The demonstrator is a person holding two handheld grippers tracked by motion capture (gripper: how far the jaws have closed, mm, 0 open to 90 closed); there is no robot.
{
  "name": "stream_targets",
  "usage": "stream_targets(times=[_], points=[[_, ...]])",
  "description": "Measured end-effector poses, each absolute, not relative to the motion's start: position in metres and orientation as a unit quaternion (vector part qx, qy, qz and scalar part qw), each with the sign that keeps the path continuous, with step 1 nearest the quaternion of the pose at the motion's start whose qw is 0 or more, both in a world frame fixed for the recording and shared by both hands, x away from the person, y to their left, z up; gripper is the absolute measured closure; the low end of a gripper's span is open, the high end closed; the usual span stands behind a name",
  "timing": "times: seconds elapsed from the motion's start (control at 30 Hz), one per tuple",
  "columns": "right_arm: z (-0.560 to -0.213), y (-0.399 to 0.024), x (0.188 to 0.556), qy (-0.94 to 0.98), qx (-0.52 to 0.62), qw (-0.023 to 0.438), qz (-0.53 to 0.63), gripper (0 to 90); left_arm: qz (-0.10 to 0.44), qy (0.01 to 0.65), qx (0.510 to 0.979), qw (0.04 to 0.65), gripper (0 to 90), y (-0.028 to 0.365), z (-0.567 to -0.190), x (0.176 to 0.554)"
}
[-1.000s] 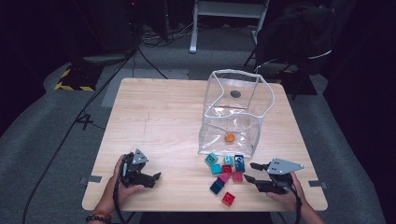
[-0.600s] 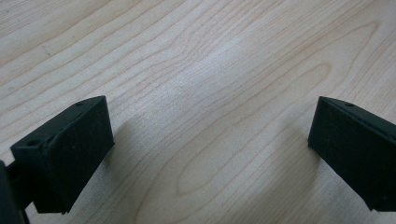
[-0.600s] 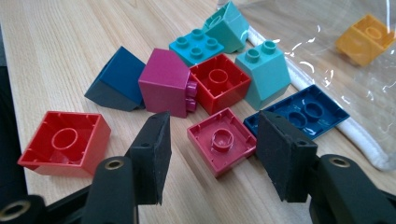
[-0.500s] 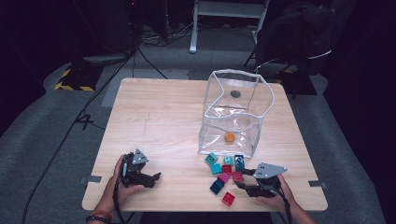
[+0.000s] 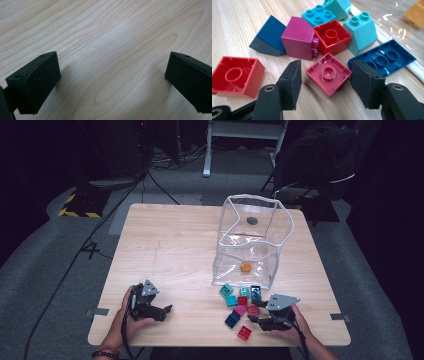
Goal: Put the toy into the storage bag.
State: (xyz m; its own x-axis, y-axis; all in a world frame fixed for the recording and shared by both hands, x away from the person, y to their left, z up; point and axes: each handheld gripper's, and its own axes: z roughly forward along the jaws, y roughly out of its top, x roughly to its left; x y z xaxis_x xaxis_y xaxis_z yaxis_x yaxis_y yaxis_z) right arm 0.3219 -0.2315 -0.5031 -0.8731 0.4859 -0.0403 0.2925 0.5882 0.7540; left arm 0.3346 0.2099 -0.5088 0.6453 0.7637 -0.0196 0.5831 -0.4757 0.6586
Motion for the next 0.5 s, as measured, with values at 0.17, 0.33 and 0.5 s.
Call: stream_targets(times=[0.17, 0.33, 0.5], points=[[-0.5042, -0.2291, 0.3217, 0.884, 0.219, 0.125, 0.393, 48.2, 0.14, 0.398, 0.847, 0.323, 0.3, 0.2098, -0.5088, 0.3346], [-0.5041, -0.2305, 0.3214, 0.883, 0.222, 0.126, 0.393, 48.9, 0.14, 0.397, 0.847, 0.323, 0.4, 0.2098, -0.5088, 0.3346], [-0.5035, -0.2324, 0.3201, 0.885, 0.22, 0.126, 0.391, 49.0, 0.14, 0.397, 0.848, 0.323, 0.4, 0.2099, -0.5087, 0.3346]])
